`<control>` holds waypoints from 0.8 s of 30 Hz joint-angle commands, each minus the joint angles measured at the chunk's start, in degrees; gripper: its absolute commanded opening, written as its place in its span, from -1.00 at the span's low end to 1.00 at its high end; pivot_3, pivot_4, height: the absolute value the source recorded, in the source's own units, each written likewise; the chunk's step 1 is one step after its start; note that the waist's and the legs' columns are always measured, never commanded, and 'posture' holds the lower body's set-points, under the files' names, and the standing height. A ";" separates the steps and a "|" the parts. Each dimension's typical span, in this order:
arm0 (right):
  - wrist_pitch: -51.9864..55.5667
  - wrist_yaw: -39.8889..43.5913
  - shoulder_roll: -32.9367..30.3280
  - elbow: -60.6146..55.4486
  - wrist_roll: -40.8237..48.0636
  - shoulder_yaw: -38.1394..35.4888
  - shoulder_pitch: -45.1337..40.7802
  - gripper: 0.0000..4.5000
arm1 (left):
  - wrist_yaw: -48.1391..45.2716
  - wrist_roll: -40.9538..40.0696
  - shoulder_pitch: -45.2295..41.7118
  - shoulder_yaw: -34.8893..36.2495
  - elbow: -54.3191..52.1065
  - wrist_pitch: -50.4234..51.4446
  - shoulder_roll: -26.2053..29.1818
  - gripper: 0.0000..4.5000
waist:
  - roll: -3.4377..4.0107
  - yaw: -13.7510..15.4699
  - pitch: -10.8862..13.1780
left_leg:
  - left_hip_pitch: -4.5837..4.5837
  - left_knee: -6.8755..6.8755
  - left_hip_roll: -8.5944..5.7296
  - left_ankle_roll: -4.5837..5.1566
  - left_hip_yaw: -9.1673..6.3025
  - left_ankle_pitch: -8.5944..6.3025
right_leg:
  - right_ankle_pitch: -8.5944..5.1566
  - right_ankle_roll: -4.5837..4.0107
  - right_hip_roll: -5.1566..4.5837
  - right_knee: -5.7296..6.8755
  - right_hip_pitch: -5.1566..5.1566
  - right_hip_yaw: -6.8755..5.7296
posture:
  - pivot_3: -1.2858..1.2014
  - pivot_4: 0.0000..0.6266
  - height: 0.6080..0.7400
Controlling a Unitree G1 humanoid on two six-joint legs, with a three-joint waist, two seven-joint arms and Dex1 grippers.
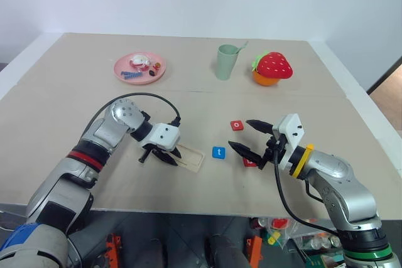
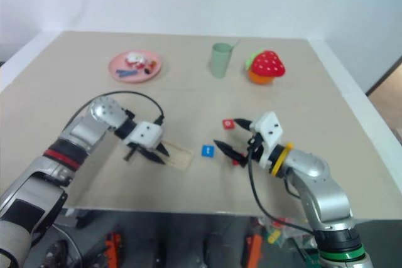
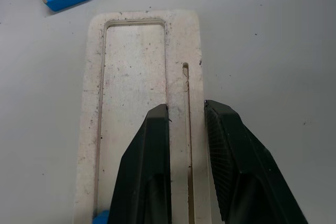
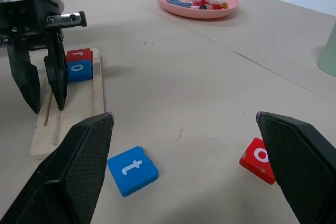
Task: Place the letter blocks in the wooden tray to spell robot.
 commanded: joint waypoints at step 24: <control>2.67 12.33 -4.55 -6.57 6.61 1.15 0.13 1.00 | -0.34 -2.79 -1.31 3.18 -4.12 8.65 -1.11 0.96 | 0.00 -0.01 0.00 | 0.01 0.01 0.00 0.01 -0.02 0.01 | 0.00 0.00 0.01 0.04 0.01 -0.01 | 0.03 -0.52 1.00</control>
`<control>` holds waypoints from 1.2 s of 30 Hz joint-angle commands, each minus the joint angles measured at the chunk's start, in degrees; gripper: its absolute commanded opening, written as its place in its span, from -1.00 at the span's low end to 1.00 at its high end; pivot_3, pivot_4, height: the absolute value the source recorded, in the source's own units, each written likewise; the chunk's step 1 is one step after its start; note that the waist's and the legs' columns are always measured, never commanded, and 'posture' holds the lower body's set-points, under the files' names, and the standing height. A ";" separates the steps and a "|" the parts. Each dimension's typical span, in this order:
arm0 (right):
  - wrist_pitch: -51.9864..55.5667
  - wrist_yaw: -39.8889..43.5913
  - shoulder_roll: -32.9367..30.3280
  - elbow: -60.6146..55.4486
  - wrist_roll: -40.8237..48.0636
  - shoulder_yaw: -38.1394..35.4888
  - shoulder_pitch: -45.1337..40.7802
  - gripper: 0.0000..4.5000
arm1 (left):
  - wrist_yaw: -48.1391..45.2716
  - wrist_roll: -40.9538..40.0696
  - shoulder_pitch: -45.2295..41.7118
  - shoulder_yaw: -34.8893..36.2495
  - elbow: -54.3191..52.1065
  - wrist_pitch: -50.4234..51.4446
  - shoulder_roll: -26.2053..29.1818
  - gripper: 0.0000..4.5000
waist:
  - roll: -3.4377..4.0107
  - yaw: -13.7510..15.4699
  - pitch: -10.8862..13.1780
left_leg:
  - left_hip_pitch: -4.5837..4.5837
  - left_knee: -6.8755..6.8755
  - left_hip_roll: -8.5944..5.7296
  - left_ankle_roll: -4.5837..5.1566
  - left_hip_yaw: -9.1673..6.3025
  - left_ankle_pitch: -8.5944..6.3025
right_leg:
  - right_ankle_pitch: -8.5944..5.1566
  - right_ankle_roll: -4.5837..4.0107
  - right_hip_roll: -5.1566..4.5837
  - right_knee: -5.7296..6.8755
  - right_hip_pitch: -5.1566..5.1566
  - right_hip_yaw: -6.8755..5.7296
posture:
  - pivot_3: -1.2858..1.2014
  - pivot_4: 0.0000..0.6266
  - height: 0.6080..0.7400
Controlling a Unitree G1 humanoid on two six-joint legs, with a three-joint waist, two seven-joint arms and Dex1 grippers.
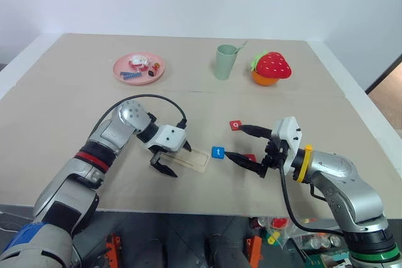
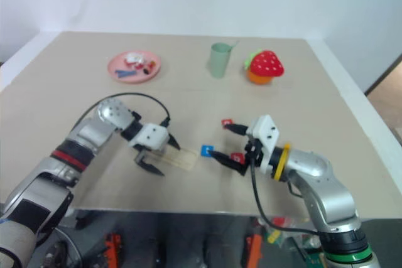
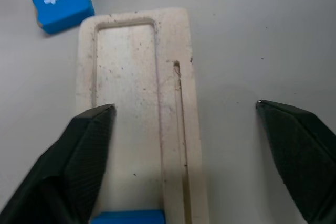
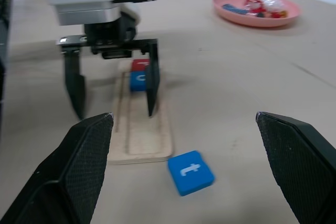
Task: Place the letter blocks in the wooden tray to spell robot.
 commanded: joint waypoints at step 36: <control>-13.09 17.03 -6.70 25.37 -10.74 4.57 -11.15 1.00 | 35.94 -32.45 50.87 26.51 -65.51 38.37 6.24 0.96 | -0.10 -0.24 0.33 | 1.24 -0.29 0.00 -0.05 0.09 0.59 | -0.25 0.04 0.07 0.48 0.76 0.31 | 0.03 -0.52 1.00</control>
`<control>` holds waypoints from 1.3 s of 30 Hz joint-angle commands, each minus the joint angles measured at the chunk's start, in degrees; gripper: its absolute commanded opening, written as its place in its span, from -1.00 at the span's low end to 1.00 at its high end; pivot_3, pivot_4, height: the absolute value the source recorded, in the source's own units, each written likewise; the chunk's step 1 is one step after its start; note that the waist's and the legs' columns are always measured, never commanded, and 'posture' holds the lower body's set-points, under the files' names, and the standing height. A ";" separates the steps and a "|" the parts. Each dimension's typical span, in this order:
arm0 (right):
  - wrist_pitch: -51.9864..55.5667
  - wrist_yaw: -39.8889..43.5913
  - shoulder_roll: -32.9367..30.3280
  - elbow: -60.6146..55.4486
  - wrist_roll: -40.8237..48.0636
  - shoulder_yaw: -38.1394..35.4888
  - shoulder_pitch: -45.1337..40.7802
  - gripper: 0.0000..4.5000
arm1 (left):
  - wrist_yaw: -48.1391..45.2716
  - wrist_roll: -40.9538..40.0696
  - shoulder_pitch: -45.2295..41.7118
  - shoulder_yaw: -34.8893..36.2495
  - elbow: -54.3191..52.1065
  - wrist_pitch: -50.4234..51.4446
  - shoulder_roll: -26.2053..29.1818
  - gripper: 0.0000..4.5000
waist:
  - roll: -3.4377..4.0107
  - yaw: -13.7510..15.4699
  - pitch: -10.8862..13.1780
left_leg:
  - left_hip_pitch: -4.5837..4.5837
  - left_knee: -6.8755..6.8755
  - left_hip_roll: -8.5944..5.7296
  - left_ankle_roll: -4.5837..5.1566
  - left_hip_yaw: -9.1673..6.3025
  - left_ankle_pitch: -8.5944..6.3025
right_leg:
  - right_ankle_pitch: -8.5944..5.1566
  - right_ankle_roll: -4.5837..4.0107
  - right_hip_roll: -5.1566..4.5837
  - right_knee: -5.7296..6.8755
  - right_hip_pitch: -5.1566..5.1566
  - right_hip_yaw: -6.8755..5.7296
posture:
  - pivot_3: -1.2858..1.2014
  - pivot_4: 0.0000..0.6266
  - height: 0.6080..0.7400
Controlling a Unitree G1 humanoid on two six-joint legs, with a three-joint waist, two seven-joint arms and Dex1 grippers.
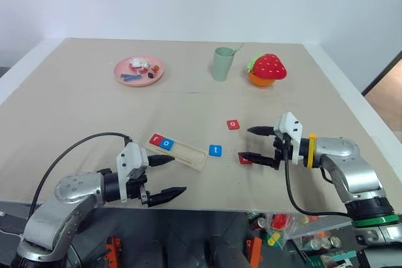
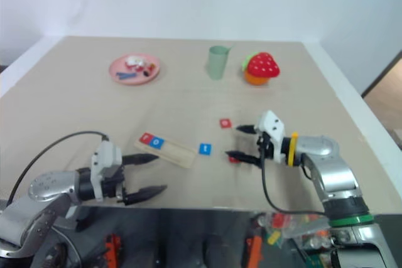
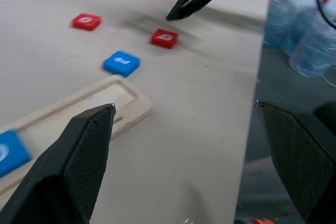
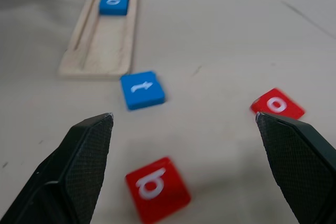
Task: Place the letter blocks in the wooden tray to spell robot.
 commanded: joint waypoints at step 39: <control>1.21 -4.15 3.67 -2.22 -0.40 -2.72 8.99 0.51 | 3.03 -0.26 1.44 -4.83 -1.17 -4.34 -0.04 1.00 | -0.04 0.06 0.11 | -0.04 -0.04 0.00 -0.05 -0.01 -0.03 | -0.20 -0.26 -0.02 -0.06 -0.02 0.03 | 0.03 -0.52 1.00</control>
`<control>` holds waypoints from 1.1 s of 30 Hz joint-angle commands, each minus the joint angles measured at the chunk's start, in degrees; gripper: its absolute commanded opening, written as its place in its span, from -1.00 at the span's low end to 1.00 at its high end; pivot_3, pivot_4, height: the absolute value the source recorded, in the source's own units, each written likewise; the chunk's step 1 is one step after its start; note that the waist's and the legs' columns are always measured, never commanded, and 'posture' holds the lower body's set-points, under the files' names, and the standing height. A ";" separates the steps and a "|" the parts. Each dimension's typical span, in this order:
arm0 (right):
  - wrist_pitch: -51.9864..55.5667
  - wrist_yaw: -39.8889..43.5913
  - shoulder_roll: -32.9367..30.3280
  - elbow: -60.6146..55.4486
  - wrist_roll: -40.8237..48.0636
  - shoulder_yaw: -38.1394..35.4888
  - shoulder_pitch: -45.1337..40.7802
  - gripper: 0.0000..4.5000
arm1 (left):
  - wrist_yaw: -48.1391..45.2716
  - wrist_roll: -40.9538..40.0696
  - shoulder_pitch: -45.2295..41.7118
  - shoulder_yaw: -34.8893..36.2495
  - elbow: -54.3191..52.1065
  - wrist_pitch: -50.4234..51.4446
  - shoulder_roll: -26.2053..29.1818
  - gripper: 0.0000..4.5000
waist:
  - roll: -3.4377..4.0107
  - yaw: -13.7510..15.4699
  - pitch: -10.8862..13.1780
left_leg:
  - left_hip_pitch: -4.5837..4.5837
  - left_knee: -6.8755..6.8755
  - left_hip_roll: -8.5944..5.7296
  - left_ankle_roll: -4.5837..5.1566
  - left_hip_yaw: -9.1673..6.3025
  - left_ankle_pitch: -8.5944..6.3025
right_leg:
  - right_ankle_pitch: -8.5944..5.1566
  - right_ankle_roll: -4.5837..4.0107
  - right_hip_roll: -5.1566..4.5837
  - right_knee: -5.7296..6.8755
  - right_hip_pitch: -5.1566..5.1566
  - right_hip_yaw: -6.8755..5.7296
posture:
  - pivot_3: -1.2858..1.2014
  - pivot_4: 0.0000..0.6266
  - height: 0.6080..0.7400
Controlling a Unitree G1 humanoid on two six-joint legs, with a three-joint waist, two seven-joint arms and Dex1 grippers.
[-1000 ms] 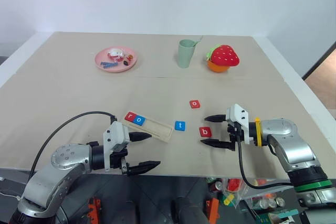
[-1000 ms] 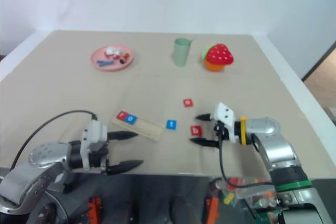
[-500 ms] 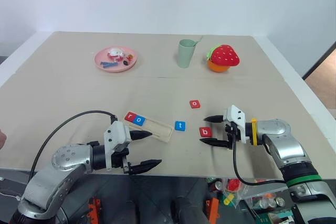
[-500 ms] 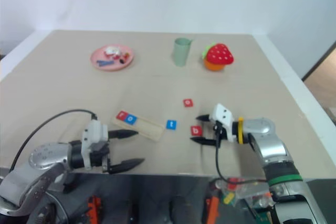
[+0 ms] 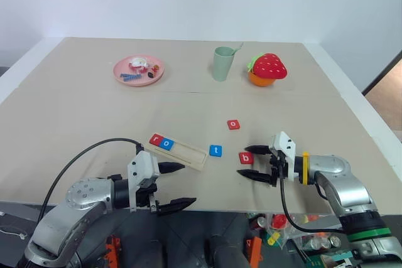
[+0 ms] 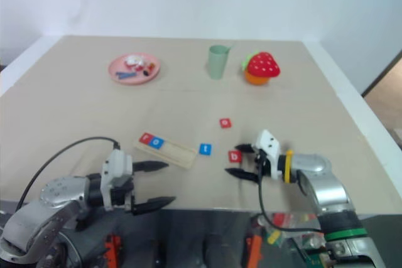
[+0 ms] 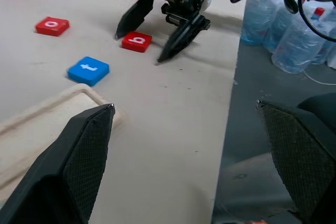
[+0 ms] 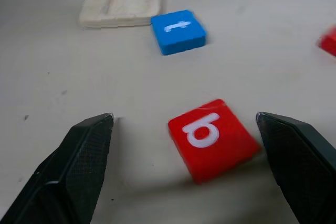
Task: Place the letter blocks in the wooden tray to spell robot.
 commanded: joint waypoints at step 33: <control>37.24 -38.00 18.62 -35.76 4.71 12.68 -8.46 -0.48 | 12.25 -0.61 3.30 9.41 3.54 -3.02 -3.98 1.00 | -0.16 0.07 0.07 | -0.76 -0.70 0.10 -0.08 -0.24 -0.02 | 0.14 0.21 -0.01 -0.59 -0.71 -0.13 | 0.03 -0.52 1.00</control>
